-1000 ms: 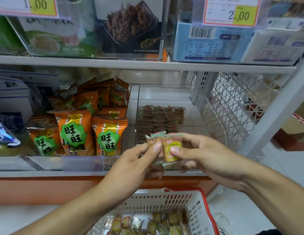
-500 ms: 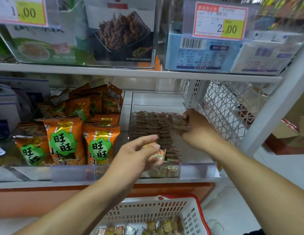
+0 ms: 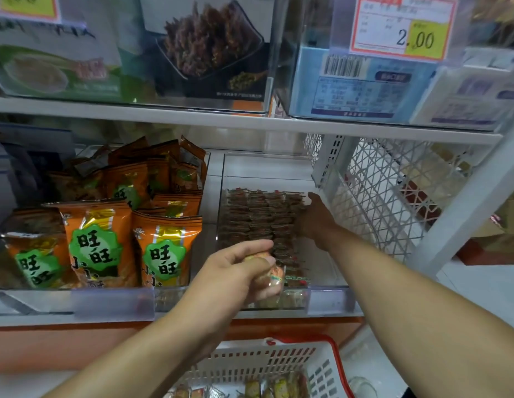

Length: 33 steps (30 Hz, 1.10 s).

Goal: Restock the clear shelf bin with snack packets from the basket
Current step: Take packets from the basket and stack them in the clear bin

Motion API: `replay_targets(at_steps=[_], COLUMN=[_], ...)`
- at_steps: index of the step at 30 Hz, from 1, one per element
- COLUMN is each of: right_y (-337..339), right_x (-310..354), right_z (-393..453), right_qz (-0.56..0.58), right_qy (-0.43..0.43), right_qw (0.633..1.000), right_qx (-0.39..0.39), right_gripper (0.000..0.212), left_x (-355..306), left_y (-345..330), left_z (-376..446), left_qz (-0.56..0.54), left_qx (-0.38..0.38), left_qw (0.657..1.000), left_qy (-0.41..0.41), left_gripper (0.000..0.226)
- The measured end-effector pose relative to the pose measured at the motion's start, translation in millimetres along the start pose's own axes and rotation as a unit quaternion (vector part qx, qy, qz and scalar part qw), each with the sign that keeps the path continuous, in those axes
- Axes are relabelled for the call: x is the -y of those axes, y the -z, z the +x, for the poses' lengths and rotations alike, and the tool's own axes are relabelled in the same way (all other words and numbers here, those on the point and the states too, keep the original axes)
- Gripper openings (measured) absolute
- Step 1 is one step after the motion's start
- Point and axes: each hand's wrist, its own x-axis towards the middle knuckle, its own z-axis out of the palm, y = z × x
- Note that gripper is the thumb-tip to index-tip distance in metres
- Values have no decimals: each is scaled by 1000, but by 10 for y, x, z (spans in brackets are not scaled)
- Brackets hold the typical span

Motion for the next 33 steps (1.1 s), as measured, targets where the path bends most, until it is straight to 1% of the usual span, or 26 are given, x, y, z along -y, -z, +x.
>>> replay_targets(at_steps=[3, 6, 9, 11, 12, 13, 14, 15, 16, 17, 18, 19, 20, 21, 22, 24, 26, 28, 29, 30, 31, 32, 33], right_y=[-4, 28, 80, 125, 157, 180, 195, 208, 214, 214, 217, 219, 220, 219, 217, 216, 223, 230, 234, 237, 239, 234, 212], right_x=[-11, -7, 124, 279, 377, 476, 560, 628, 662, 670, 641, 594, 552, 510, 483, 465, 465, 451, 444, 436, 426, 415, 409], right_z=[22, -16, -168, -349, -461, -583, -704, -843, -998, -1174, -1337, -1487, -1619, -1711, -1774, -1841, -1900, -1947, -1959, -1961, -1966, -1980, -2004], right_qz=[7, -33, -161, -214, -212, -196, -173, -150, -123, -94, -61, -26, 12, 49, 84, 130, 155, 164, 144, 104, 57, 14, -19], right_qy=[-6, -6, 47, 112, 154, 192, 220, 227, 217, 201, 176, 154, 138, 130, 122, 115, 108, 115, 141, 185, 235, 284, 329], right_qw=[1000, 999, 986, 970, 964, 959, 957, 960, 968, 974, 976, 972, 963, 954, 947, 941, 939, 942, 950, 961, 965, 958, 943], right_qx=[4, -9, -16, -36, -52, -68, -75, -63, -23, 41, 112, 177, 229, 267, 285, 290, 289, 270, 236, 177, 100, 21, -40], right_gripper=[86, 88, 89, 91, 85, 73, 55, 35, 21, 28, 40, 48, 51, 52, 51, 42, 33, 32, 30, 29, 28, 29, 31], left_x=[-2, -34, -77, -104, -114, -125, -135, -142, -148, -155, -159, -158, -154, -147, -133, -105, -88, -73, -60, -44, -25, 0, 30], left_y=[19, 35, 59, 78, 90, 100, 112, 120, 124, 120, 115, 115, 121, 131, 147, 178, 186, 173, 167, 161, 154, 143, 127], left_z=[4, -22, -56, -82, -92, -99, -111, -122, -137, -156, -175, -191, -206, -222, -236, -253, -273, -280, -278, -280, -282, -286, -295], left_qz=[-13, -10, -11, -24, -30, -35, -40, -44, -51, -61, -70, -73, -70, -59, -40, 5, 28, 13, 7, 4, -4, -16, -23], left_qx=[17, 32, 47, 44, 39, 31, 22, 13, 8, 7, 12, 20, 29, 41, 54, 65, 54, 30, 15, 1, -3, 6, 29], left_qw=[1000, 999, 999, 999, 999, 999, 999, 998, 998, 997, 995, 994, 992, 992, 990, 986, 984, 987, 990, 993, 997, 999, 999], left_qy=[16, 15, 7, -3, -11, -20, -30, -38, -46, -55, -67, -82, -97, -109, -121, -153, -167, -154, -140, -116, -83, -47, -19], left_gripper=[35, 43, 44, 42, 41, 40, 41, 43, 43, 43, 41, 40, 43, 52, 62, 82, 99, 107, 107, 103, 95, 84, 74])
